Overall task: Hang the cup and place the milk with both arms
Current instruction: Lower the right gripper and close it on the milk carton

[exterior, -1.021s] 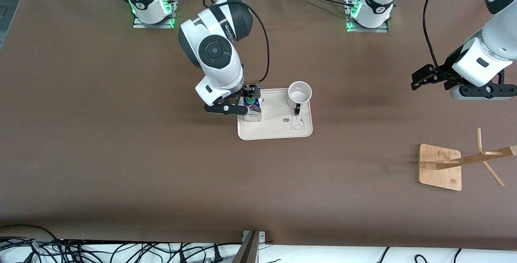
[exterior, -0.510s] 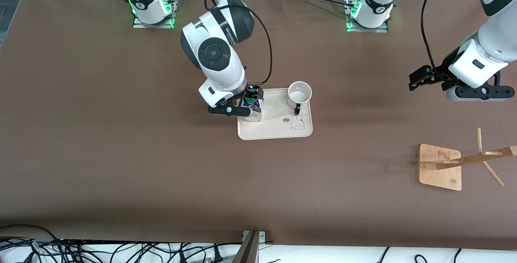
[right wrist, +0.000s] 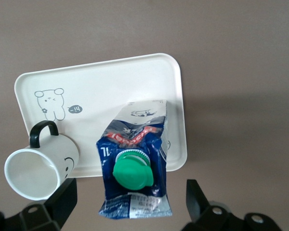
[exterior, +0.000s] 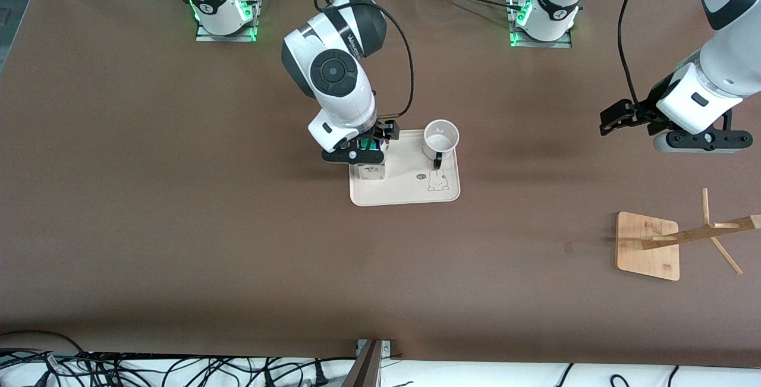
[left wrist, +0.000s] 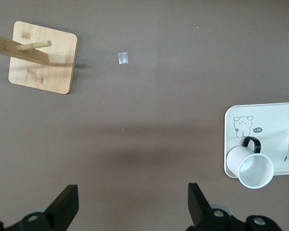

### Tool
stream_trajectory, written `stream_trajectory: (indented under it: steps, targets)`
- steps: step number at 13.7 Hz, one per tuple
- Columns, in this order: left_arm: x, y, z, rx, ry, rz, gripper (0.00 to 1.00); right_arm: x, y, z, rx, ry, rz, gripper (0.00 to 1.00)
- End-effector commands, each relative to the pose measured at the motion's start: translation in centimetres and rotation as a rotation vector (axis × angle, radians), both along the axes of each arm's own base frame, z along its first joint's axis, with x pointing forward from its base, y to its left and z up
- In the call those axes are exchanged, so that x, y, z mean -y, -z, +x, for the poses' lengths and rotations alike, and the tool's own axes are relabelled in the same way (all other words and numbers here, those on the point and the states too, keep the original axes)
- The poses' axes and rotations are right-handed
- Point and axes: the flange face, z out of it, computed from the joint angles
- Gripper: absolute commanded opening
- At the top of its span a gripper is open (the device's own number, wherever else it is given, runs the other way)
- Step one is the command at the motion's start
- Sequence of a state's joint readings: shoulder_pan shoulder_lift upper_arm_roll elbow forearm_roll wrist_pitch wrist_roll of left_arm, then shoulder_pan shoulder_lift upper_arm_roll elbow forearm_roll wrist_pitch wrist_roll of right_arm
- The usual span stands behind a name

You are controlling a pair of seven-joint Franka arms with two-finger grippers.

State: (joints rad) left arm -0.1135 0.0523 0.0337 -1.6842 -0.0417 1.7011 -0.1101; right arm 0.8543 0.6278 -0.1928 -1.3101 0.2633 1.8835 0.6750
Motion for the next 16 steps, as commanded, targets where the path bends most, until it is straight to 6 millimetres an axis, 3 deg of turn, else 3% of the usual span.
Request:
stream_trajectory:
  steps: [1,9,14,16]
  targets:
    - [0.0,-0.1,0.1,-0.001,0.02,-0.001,1.0,-0.6,1.3,0.5,-0.003,0.01,0.006,1.0]
    - [0.3,0.0,0.1,-0.002,0.024,-0.002,1.0,-0.9,2.1,0.1,-0.013,0.02,0.002,1.0]
    - [0.3,0.0,0.1,-0.002,0.024,-0.002,1.0,-1.8,3.2,-1.2,-0.043,-0.002,-0.002,1.0]
    - [0.3,0.0,0.1,-0.002,0.024,-0.002,1.0,-1.8,3.3,-1.3,-0.048,-0.003,-0.005,0.92]
